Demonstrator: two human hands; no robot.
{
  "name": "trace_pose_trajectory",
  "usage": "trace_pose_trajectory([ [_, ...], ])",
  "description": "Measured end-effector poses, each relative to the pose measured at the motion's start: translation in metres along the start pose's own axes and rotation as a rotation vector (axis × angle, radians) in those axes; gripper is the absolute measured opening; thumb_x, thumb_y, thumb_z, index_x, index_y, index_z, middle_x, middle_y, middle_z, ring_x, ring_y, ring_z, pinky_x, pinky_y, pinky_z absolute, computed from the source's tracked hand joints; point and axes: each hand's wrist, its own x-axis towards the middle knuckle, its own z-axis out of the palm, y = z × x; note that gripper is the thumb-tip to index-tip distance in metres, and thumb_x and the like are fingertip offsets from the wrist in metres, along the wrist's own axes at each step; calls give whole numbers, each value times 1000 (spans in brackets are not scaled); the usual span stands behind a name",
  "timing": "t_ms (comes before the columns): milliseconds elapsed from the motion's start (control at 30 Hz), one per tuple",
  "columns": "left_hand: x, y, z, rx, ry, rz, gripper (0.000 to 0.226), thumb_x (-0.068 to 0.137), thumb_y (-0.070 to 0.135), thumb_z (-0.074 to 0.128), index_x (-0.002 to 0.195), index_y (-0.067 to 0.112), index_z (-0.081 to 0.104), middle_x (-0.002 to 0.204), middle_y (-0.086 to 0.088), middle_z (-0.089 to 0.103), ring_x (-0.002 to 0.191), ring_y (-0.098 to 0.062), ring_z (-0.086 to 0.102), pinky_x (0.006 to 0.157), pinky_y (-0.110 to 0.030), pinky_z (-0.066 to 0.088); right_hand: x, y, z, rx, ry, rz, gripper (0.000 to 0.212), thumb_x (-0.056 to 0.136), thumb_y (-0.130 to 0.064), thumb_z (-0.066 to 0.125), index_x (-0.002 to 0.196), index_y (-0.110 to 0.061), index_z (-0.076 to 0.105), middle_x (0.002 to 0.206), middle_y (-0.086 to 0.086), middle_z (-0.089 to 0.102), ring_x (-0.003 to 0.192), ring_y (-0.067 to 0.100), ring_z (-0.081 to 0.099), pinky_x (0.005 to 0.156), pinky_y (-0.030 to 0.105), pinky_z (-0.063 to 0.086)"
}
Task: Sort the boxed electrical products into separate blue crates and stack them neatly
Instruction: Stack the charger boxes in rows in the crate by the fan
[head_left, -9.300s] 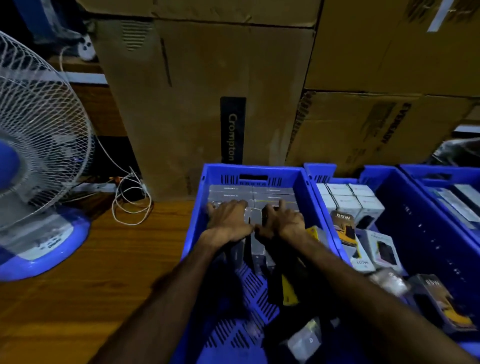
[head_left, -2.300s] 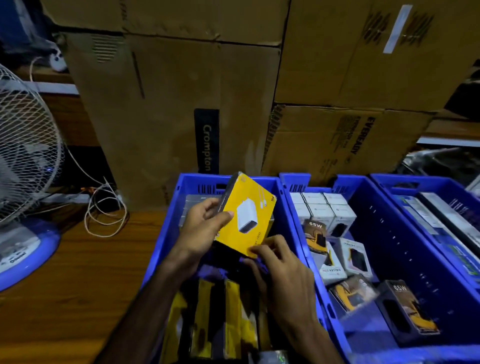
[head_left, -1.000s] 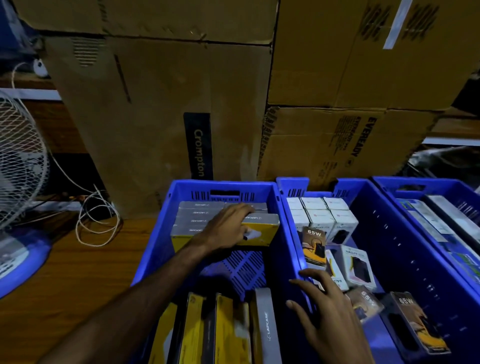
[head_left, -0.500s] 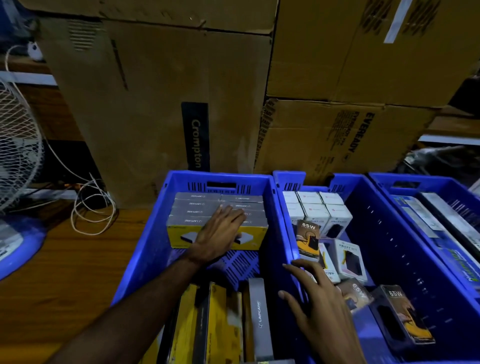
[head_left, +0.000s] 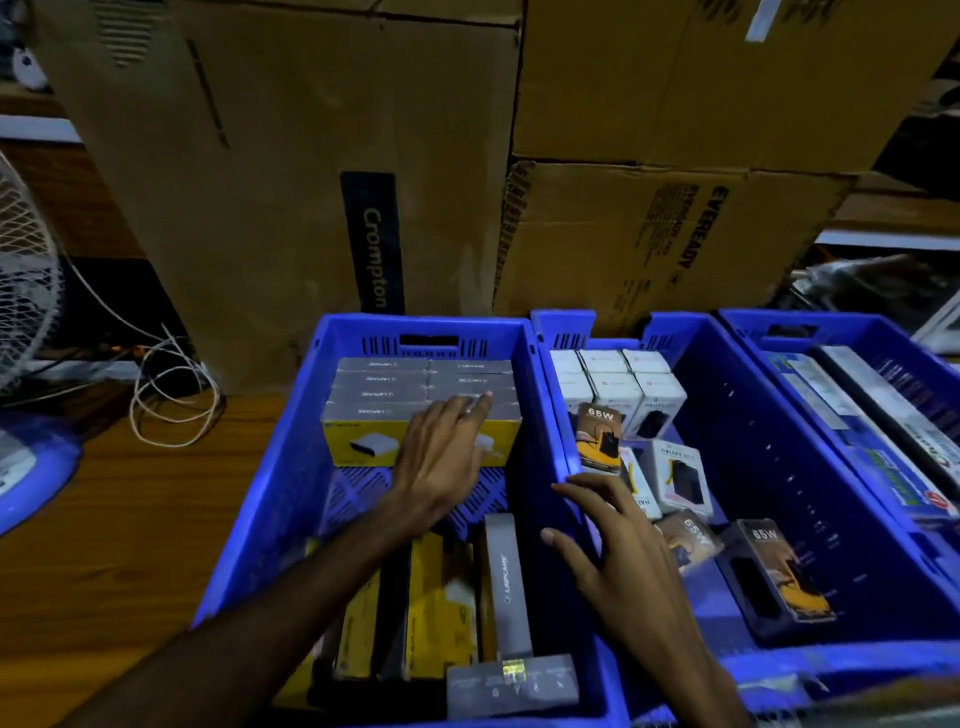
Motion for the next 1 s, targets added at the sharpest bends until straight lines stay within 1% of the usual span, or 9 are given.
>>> trace_pose_trajectory([
  [100, -30, 30, -25, -184, -181, -151, 65, 91, 65, 61, 145, 29, 52, 141, -3, 61, 129, -29, 57, 103, -40, 47, 0, 1, -1, 91, 50, 14, 34, 93, -40, 70, 126, -33, 65, 129, -23, 52, 116, 4, 59, 92, 34, 54],
  [200, -52, 49, -37, -28, -451, -160, 78, 85, 80, 54, 139, 25, 53, 141, -9, 59, 129, -34, 56, 100, -41, 46, 0, 1, -1, 130, 73, 13, 29, 94, -34, 70, 122, -32, 67, 125, -23, 54, 115, 3, 60, 92, 36, 54],
  [367, -65, 64, -23, 33, -585, -205, 71, 86, 73, 56, 131, 19, 52, 134, -14, 63, 122, -36, 61, 94, -43, 46, 2, 4, 2, 159, 88, -4, 26, 93, -26, 71, 119, -28, 68, 123, -20, 56, 116, 4, 60, 94, 37, 54],
  [533, -60, 53, -32, -194, -506, -323, 39, 81, 41, 64, 110, 20, 50, 126, -14, 65, 116, -37, 63, 86, -38, 47, 3, 3, 2, 170, 99, -29, 25, 93, -24, 72, 118, -27, 69, 122, -20, 56, 118, 4, 59, 96, 37, 53],
  [633, -58, 26, -43, -406, -369, -412, 56, 68, 50, 70, 117, 28, 53, 116, -5, 67, 108, -31, 65, 85, -39, 54, 4, 1, 0, 204, 104, -34, 26, 94, -25, 71, 119, -28, 69, 121, -19, 57, 117, 3, 59, 96, 36, 52],
  [733, -59, 6, -55, -651, -254, -424, 68, 59, 49, 87, 116, 27, 59, 90, 2, 70, 84, -19, 66, 66, -32, 48, 6, -1, -1, 231, 113, -43, 26, 93, -23, 72, 118, -29, 69, 120, -20, 58, 116, 3, 59, 96, 36, 52],
  [867, -60, -5, -74, -851, -153, -296, 54, 55, 45, 93, 99, 22, 73, 90, 3, 78, 83, -17, 73, 73, -36, 59, 12, -4, -4, 258, 100, -71, 36, 92, -30, 74, 126, -33, 64, 124, -17, 57, 120, 4, 57, 98, 36, 51],
  [933, -60, -4, -88, -851, -164, -190, 36, 65, 27, 94, 95, 29, 75, 88, 14, 78, 84, -6, 71, 76, -29, 57, 17, -13, -10, 261, 55, -94, 50, 89, -43, 74, 136, -38, 57, 128, -20, 53, 123, -2, 52, 101, 28, 47],
  [1000, -59, -2, -100, -801, -197, -80, 40, 69, 20, 92, 96, 42, 74, 94, 20, 76, 92, -1, 69, 80, -22, 54, 24, -24, -14, 244, 6, -135, 62, 85, -54, 73, 142, -42, 51, 130, -21, 49, 126, -3, 49, 102, 25, 42],
])
